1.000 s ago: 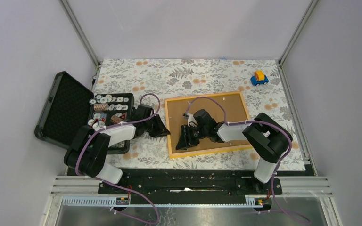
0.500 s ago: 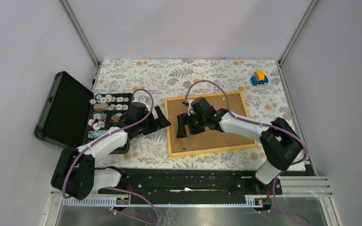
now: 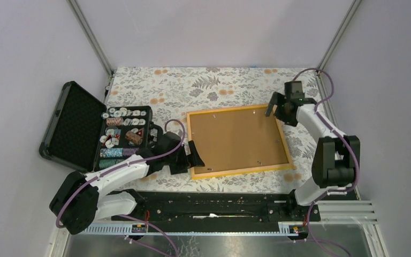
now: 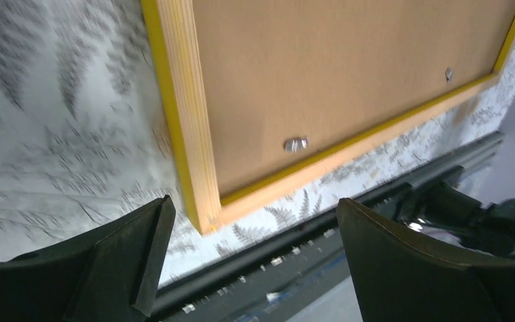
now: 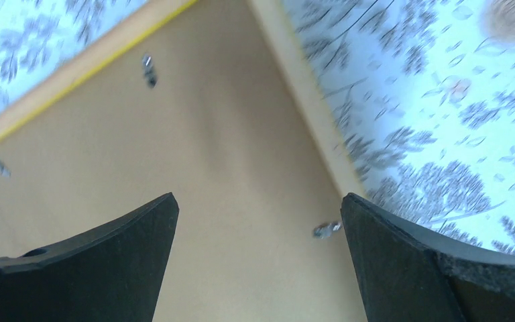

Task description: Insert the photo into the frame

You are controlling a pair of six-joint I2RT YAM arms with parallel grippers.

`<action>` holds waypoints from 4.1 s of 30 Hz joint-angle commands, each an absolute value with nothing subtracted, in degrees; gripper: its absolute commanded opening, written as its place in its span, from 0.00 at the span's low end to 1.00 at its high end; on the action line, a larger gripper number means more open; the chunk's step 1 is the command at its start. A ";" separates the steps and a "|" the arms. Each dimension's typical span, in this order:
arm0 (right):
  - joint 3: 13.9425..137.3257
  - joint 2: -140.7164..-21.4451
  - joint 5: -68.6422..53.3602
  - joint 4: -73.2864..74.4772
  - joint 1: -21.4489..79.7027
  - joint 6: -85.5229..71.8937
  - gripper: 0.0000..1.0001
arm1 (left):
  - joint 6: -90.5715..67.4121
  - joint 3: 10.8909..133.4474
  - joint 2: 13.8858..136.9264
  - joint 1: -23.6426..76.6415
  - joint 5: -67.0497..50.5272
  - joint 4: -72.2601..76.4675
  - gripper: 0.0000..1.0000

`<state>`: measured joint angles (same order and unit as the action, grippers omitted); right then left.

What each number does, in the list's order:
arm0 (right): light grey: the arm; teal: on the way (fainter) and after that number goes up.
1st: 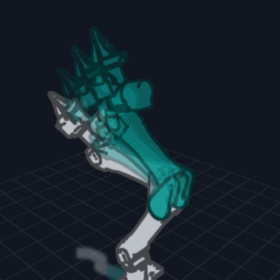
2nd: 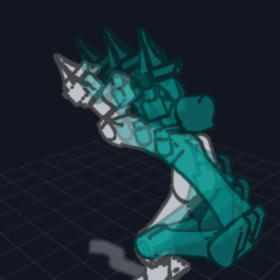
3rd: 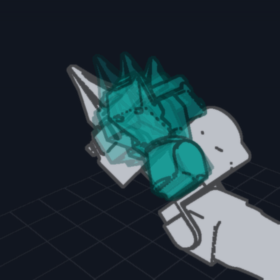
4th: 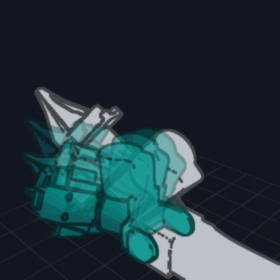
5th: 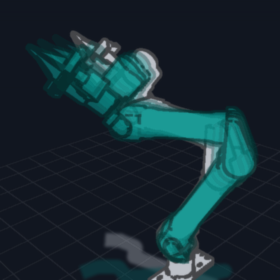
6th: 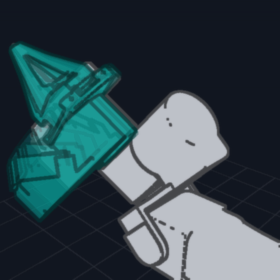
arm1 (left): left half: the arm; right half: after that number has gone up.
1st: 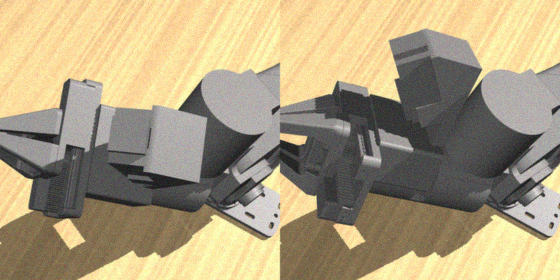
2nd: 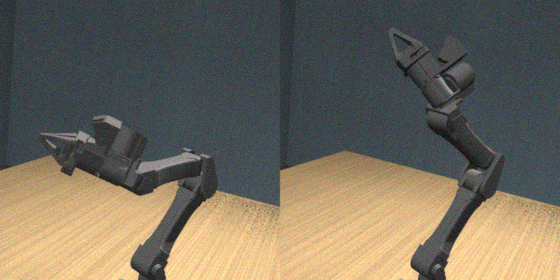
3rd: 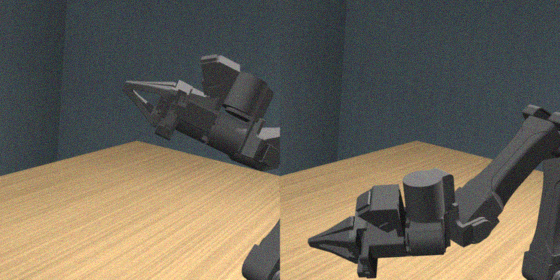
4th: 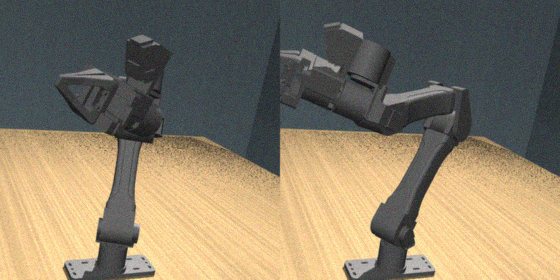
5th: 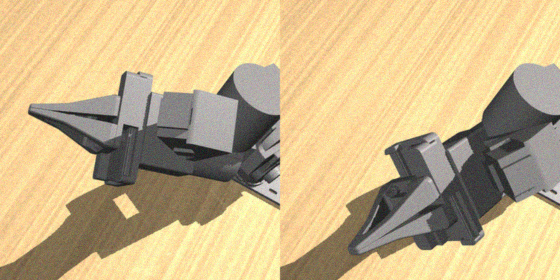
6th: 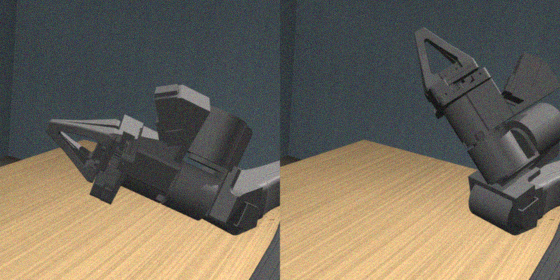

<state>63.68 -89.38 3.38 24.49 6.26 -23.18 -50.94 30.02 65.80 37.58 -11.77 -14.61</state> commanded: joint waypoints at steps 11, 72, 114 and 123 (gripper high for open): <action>70.09 -106.52 -4.41 25.40 -6.32 -21.77 0.66 | -94.88 22.77 60.44 46.32 -16.39 -8.96 0.95; 63.39 -88.08 -29.27 11.54 17.53 -31.26 0.77 | -53.11 66.15 103.68 8.02 -31.63 -3.92 0.52; 87.78 -138.90 -40.58 -22.34 31.28 -52.69 0.31 | -51.94 70.93 120.13 7.29 -35.50 -0.76 0.40; 92.62 -132.32 -36.10 -9.61 30.30 -43.43 0.40 | -49.49 72.09 120.15 7.29 -34.50 -2.90 0.45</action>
